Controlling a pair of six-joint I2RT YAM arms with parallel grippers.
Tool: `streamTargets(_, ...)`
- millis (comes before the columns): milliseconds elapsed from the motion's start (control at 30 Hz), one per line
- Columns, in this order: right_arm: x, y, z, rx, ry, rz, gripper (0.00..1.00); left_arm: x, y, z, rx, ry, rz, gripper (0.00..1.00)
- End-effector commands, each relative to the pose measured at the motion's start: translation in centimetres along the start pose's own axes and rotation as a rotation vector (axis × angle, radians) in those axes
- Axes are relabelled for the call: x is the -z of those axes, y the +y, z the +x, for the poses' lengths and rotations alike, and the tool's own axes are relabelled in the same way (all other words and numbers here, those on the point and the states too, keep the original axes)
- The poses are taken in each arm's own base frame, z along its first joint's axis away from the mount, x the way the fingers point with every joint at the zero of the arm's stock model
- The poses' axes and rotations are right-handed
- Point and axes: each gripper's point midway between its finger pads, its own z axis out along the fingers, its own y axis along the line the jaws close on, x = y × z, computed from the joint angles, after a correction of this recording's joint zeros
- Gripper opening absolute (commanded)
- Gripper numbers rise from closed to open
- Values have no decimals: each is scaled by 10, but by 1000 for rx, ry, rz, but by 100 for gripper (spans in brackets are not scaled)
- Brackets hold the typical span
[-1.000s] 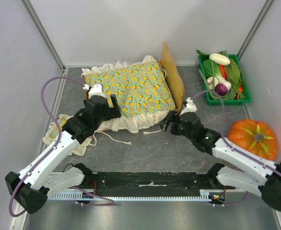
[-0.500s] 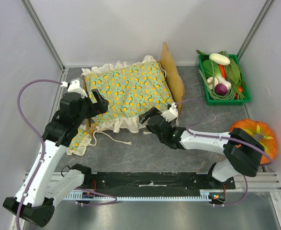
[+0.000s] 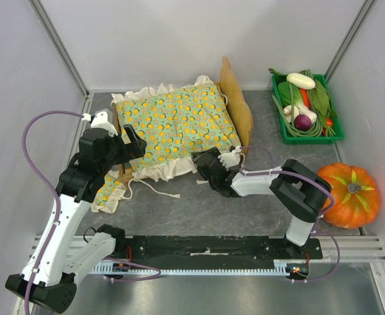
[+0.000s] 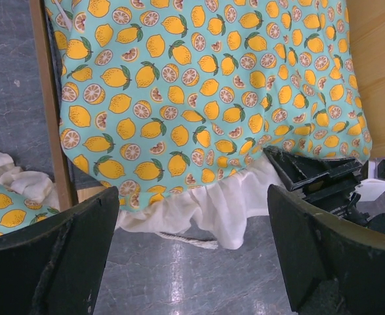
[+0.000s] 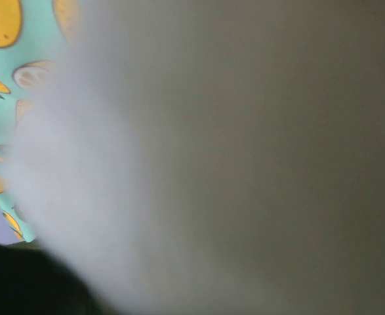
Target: Set up the pet bed
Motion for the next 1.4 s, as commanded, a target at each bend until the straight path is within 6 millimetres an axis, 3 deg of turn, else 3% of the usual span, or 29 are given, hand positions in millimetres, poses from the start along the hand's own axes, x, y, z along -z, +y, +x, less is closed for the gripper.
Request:
streamTargets(0, -6, -28, -32, 37, -109, 57, 47, 3, 3, 0, -46, -2, 2, 100)
streamTargets(33, -4, -28, -40, 79, -120, 62, 38, 3, 4, 0, -47, -1, 0, 100)
streamTargets(233, -14, -39, -93, 305, -107, 99, 13, -2, 5, 1, -54, 9, -3, 100)
streamTargets(267, -16, -46, -94, 406, -52, 108, 12, -2, 4, 1, -54, 8, -2, 100)
streamTargets(300, -22, -52, -111, 427, -56, 129, 11, -3, 5, 0, -57, 5, -5, 100)
streamTargets(400, -28, -63, -133, 593, -8, 151, 0, -5, 7, -1, -69, 3, -17, 100)
streamTargets(467, -29, -70, -139, 649, 26, 151, 0, -8, 9, -2, -79, 7, -30, 100)
streamTargets(600, -27, -71, -131, 846, 190, 69, 0, -11, 13, -3, -87, 7, -51, 100)
streamTargets(733, -13, -79, -118, 990, 352, 1, 0, -13, 18, -5, -103, 3, -81, 100)
streamTargets(867, 1, -72, -112, 1048, 409, -73, 0, -20, 21, -6, -117, -2, -95, 100)
streamTargets(1067, 32, -85, -106, 1097, 473, -138, 0, -29, 22, -10, -118, -5, -100, 100)
streamTargets(1200, 41, -92, -127, 1215, 416, -86, 0, -32, 20, -14, -119, -7, -95, 100)
streamTargets(1367, 24, -89, -168, 1199, 327, 2, 0, -34, 20, -11, -117, 2, -85, 100)
